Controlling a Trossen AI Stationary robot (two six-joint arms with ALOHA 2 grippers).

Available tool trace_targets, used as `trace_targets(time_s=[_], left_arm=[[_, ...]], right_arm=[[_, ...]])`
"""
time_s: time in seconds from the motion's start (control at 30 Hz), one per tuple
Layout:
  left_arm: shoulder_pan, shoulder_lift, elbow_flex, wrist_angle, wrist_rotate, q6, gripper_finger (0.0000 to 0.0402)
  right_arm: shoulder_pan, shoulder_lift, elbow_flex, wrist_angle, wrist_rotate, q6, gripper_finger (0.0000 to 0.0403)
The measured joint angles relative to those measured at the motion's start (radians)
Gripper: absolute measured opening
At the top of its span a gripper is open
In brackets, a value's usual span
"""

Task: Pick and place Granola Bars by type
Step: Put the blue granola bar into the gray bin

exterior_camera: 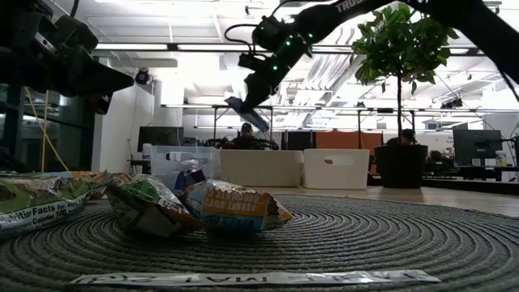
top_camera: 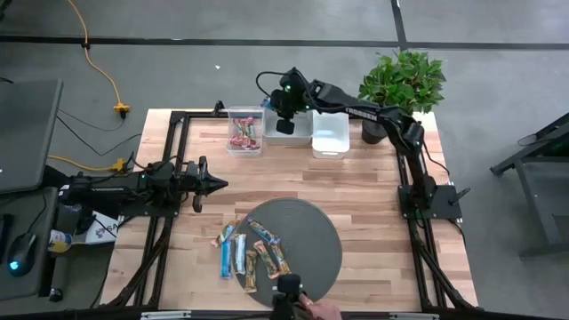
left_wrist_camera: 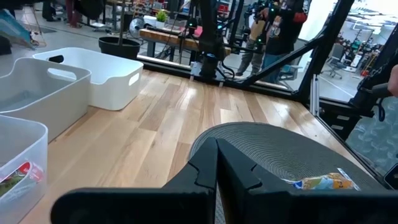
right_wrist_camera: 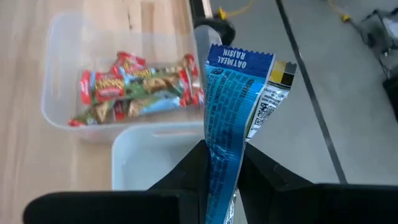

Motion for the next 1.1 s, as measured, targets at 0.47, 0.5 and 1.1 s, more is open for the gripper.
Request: trace_targets(time_s=[0.47, 0.5, 1.1], left_arm=[[0.000, 0.001, 0.000, 0.000, 0.000, 0.000, 0.0000], [0.000, 0.001, 0.000, 0.000, 0.000, 0.000, 0.0000], [0.000, 0.001, 0.000, 0.000, 0.000, 0.000, 0.0000]], right_arm=[[0.012, 0.260, 0.356, -0.410, 0.067, -0.103, 0.0058], [0.013, 0.260, 0.336, -0.415, 0.075, -0.108, 0.0058], [0.050, 0.257, 0.230, -0.403, 0.243, -0.221, 0.0058]])
